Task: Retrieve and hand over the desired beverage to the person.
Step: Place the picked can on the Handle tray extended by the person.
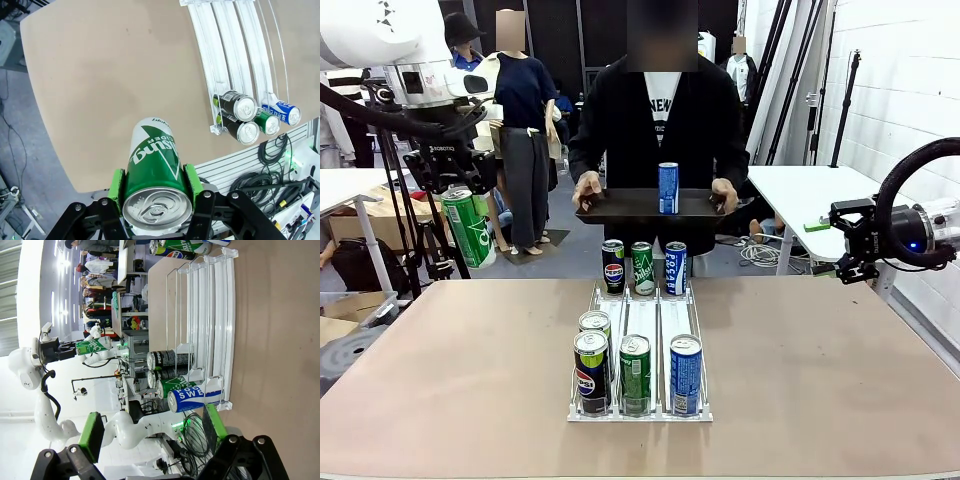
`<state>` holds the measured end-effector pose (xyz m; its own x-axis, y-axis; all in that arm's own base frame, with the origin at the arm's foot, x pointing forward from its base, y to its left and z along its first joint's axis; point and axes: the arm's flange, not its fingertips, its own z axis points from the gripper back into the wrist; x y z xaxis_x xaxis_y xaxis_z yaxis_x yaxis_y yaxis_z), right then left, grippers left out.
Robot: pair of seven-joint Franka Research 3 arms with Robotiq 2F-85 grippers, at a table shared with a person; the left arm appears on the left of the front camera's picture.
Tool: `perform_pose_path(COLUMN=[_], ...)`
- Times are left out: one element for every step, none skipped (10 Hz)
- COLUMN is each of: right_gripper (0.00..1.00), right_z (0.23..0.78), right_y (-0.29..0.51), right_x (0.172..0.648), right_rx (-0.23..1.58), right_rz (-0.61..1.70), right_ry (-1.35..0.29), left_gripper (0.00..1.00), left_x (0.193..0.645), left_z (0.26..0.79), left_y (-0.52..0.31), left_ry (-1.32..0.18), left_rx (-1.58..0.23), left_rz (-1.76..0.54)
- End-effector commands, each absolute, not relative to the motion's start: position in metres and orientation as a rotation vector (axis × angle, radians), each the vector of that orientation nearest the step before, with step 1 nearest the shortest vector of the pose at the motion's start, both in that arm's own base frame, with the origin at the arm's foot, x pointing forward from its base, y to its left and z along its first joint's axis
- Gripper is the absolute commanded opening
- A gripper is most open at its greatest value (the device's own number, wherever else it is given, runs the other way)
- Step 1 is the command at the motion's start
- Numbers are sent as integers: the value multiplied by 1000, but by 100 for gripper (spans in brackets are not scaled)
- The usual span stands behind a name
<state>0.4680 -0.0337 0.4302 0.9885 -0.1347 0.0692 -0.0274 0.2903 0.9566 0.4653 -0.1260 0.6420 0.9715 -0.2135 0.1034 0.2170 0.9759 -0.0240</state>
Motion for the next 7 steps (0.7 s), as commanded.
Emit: perform_pose_path(right_gripper=[100, 100, 100, 100, 100, 100, 100], right_z=[431, 431, 431, 431, 431, 431, 431], right_y=[-32, -32, -32, -32, -32, -32, -32], right_x=[467, 467, 467, 467, 467, 467, 467], right_rx=[1267, 1267, 1267, 1267, 1267, 1267, 1267], right_rz=[-73, -73, -73, -73, -73, -73, -73], right_ry=[-141, -141, -141, -141, -141, -141, -141], left_gripper=[0, 0, 0, 0, 0, 0, 0], left_x=[464, 464, 464, 464, 464, 464, 464], left_z=[645, 645, 645, 645, 645, 645, 645], left_y=[-124, -124, -124, -124, -124, -124, -124], left_ry=[-107, -107, -107, -107, -107, -107, -107], left_rx=[-28, -28, -28, -28, -28, -28, -28], left_rz=[-216, -216, -216, -216, -216, -216, -216])
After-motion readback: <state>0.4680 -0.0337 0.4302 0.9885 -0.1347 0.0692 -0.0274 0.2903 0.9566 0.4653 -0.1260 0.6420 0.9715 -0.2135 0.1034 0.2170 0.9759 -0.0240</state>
